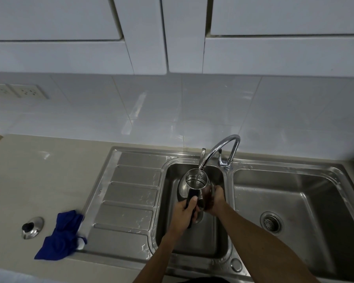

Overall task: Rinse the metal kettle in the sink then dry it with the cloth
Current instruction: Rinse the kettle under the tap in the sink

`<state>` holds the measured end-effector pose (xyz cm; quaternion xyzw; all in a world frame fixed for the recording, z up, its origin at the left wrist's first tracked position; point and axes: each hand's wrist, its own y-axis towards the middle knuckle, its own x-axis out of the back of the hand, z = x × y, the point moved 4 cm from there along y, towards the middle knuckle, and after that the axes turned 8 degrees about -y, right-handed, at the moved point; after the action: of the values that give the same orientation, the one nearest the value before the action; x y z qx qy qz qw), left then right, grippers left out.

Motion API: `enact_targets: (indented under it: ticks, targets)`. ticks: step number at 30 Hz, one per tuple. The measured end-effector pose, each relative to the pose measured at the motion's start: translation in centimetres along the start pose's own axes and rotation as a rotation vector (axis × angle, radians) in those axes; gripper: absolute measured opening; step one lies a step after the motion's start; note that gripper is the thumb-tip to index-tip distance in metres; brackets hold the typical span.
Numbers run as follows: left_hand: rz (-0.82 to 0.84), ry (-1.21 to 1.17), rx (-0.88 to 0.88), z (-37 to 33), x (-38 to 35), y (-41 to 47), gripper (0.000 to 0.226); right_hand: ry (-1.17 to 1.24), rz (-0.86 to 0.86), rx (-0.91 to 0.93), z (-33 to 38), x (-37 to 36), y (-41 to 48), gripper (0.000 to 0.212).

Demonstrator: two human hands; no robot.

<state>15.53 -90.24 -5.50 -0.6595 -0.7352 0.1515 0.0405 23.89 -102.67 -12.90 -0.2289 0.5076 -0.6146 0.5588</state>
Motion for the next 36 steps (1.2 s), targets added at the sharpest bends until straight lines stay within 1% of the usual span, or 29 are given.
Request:
enact_targets:
  ticks: [11, 19, 25, 36]
  targets:
    - [0.009, 0.012, 0.007, -0.2, -0.2, 0.0, 0.04, 0.016, -0.023, -0.001, -0.1, 0.2, 0.5, 0.07]
    - [0.012, 0.025, 0.005, -0.3, -0.1, 0.0, 0.041, 0.031, 0.025, -0.003, 0.1, -0.3, -0.4, 0.062]
    - [0.018, 0.026, 0.007, -0.4, -0.1, -0.2, 0.04, 0.031, 0.057, 0.0, 0.1, -0.6, -0.8, 0.061]
    - [0.009, 0.017, 0.017, -0.4, -0.1, -0.1, 0.04, 0.033, 0.001, -0.017, 0.1, -0.3, -0.5, 0.064]
